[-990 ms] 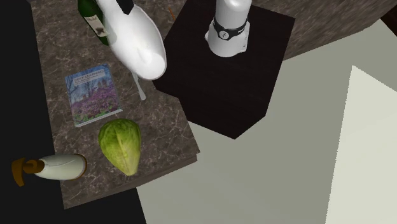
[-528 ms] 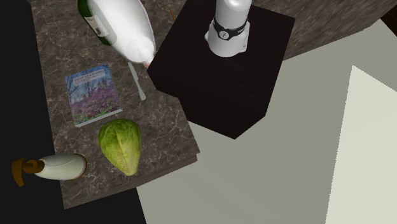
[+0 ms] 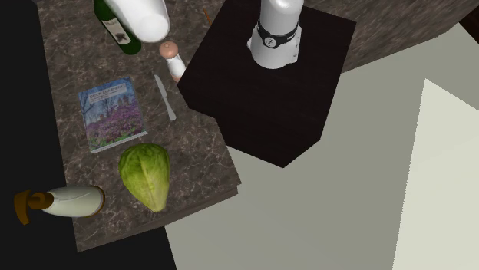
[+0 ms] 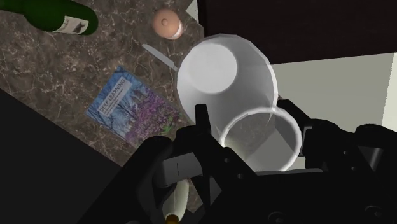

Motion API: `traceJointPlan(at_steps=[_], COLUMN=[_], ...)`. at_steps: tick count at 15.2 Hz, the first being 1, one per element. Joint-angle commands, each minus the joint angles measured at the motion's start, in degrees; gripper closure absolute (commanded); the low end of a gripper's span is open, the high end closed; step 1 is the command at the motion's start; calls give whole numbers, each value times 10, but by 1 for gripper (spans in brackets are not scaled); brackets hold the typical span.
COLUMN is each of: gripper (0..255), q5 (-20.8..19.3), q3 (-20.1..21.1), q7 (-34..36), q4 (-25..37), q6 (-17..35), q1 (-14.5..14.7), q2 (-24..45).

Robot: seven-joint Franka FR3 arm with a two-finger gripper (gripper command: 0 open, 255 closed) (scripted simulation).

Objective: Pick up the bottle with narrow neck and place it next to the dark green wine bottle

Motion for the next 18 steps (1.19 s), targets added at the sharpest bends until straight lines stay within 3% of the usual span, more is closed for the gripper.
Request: traceJointPlan(at_steps=[1, 11, 18], gripper=[255, 255, 255], q5=[-16, -79, -90], q3=[-23, -149, -264], q7=[-29, -174, -287], q4=[7, 70, 150], q6=[0, 12, 35], q1=[-8, -31, -18], q2=[0, 32, 96])
